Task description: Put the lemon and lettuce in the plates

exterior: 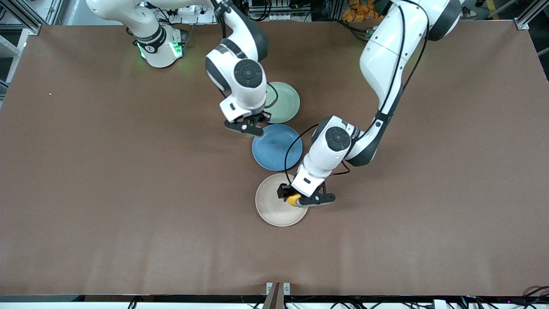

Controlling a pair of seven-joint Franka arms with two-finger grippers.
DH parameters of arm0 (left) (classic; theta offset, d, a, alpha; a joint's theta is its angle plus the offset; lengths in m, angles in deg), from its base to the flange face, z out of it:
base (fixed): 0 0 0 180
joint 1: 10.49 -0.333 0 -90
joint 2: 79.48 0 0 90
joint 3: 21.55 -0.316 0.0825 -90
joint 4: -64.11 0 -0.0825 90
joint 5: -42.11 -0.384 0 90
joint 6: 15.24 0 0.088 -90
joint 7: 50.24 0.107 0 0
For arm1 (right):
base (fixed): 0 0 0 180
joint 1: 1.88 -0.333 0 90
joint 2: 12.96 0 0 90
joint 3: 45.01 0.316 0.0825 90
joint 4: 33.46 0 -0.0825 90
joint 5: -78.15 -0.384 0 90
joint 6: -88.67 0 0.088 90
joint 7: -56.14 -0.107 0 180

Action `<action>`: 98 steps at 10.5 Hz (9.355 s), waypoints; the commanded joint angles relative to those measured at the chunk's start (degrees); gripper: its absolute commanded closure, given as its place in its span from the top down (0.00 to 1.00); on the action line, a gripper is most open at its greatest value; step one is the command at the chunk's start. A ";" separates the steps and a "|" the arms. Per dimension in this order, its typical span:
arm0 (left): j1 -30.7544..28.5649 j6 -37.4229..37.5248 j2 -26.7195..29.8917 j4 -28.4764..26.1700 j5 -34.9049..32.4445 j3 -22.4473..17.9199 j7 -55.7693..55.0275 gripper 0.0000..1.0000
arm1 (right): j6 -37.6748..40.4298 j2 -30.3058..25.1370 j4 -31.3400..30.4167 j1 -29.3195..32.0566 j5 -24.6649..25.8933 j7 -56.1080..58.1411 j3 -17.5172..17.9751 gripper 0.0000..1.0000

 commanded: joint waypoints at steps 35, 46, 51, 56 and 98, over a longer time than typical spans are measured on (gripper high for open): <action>-1.44 17.80 5.87 2.23 0.81 -0.92 -4.30 0.96 | 0.76 5.58 4.36 39.47 2.83 43.40 -0.83 1.00; -11.89 35.73 10.61 1.27 0.55 -0.57 5.44 1.00 | -8.03 -10.38 -19.25 44.50 3.18 50.72 0.57 1.00; -17.87 40.38 10.70 0.21 -0.06 -1.01 13.36 1.00 | -6.80 -18.49 -25.26 46.79 3.18 55.11 0.84 1.00; -22.71 46.26 12.54 0.12 -2.35 -1.01 20.65 1.00 | -4.26 -23.85 -25.17 48.28 3.09 55.37 0.92 1.00; -24.30 72.91 50.61 -7.17 -6.57 -8.13 32.26 1.00 | 26.42 -25.80 11.30 47.32 1.69 58.27 0.84 1.00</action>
